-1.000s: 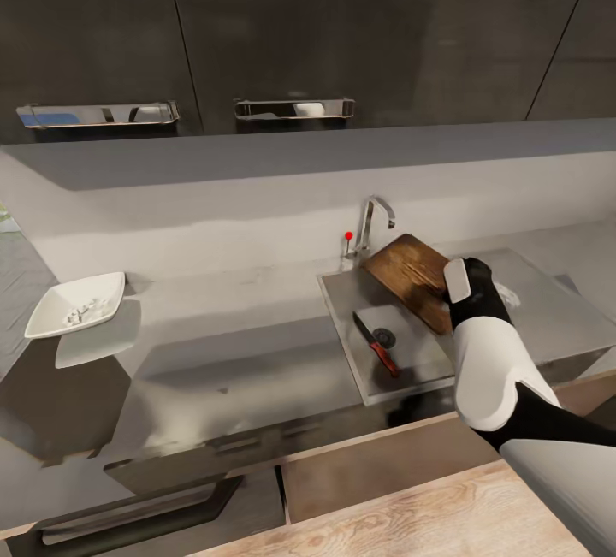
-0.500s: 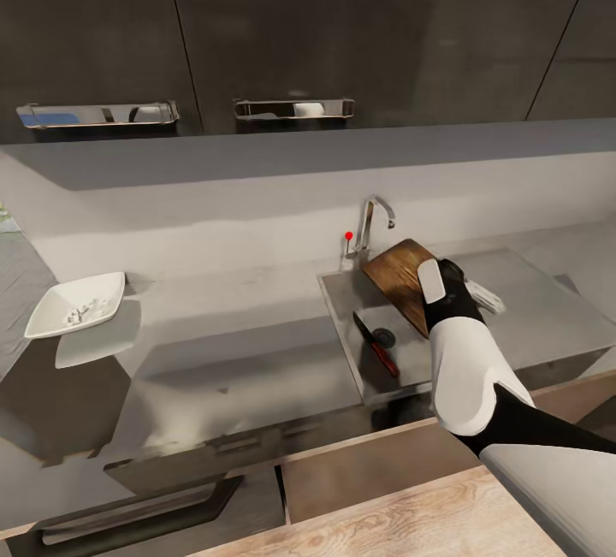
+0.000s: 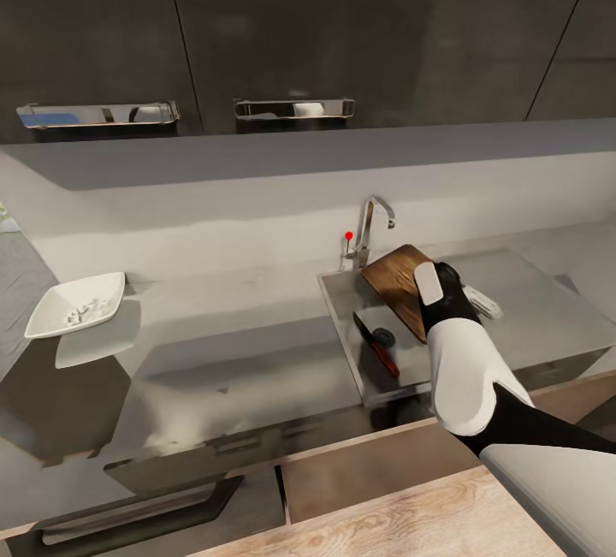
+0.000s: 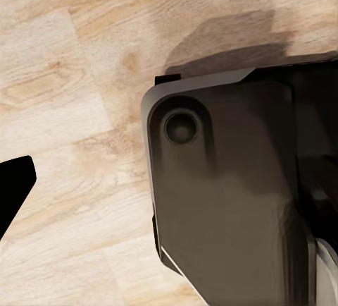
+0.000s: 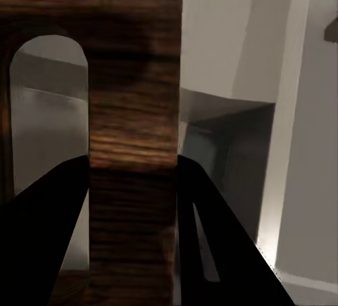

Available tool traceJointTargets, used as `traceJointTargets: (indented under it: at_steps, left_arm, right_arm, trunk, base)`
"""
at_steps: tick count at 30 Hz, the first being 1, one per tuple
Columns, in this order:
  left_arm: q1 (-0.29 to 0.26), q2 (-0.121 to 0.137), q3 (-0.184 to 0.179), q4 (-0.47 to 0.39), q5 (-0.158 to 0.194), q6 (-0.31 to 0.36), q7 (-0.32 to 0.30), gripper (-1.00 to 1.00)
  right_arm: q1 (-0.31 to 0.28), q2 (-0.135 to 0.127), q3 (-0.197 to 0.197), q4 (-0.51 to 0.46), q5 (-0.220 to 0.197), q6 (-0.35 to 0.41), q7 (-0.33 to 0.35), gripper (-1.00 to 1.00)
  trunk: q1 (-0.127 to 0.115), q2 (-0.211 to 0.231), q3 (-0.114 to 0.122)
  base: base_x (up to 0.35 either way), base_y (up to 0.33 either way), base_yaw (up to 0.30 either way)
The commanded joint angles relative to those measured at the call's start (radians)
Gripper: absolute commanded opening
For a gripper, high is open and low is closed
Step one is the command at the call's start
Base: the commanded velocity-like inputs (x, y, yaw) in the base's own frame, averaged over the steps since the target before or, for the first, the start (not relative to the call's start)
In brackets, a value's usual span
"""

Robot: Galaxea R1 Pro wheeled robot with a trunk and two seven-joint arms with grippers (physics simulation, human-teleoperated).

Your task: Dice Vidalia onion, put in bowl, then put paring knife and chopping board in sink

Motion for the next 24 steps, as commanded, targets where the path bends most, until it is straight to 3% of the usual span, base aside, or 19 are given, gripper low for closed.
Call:
traceJointTargets:
  at_steps: [1, 4, 11, 24]
  left_arm:
    - [-0.001, -0.001, -0.008, 0.003, 0.005, -0.005, 0.0, 1.0]
    - [-0.001, -0.001, -0.008, 0.003, 0.005, -0.005, 0.0, 1.0]
    - [-0.001, -0.001, -0.008, 0.003, 0.005, -0.005, 0.0, 1.0]
    - [0.0, 0.003, -0.008, 0.003, 0.004, -0.004, -0.003, 1.0]
  right_arm:
    - [-0.001, 0.001, -0.002, 0.006, 0.0, 0.009, 0.005, -1.0]
    - [-0.001, 0.001, -0.002, 0.044, -0.008, 0.009, 0.022, -1.0]
    - [-0.001, 0.001, -0.002, 0.08, -0.091, 0.009, 0.048, -1.0]
    - [-0.001, 0.001, 0.008, 0.057, -0.107, 0.038, 0.048, -1.0]
  trunk:
    - [0.001, -0.002, -0.002]
    - [0.001, -0.002, -0.002]
    - [0.001, -0.002, -0.002]
    - [0.001, -0.002, -0.002]
  base:
    - [0.0, 0.0, 0.0]
    - [0.0, 0.0, 0.0]
    - [0.0, 0.0, 0.0]
    - [0.0, 0.0, 0.0]
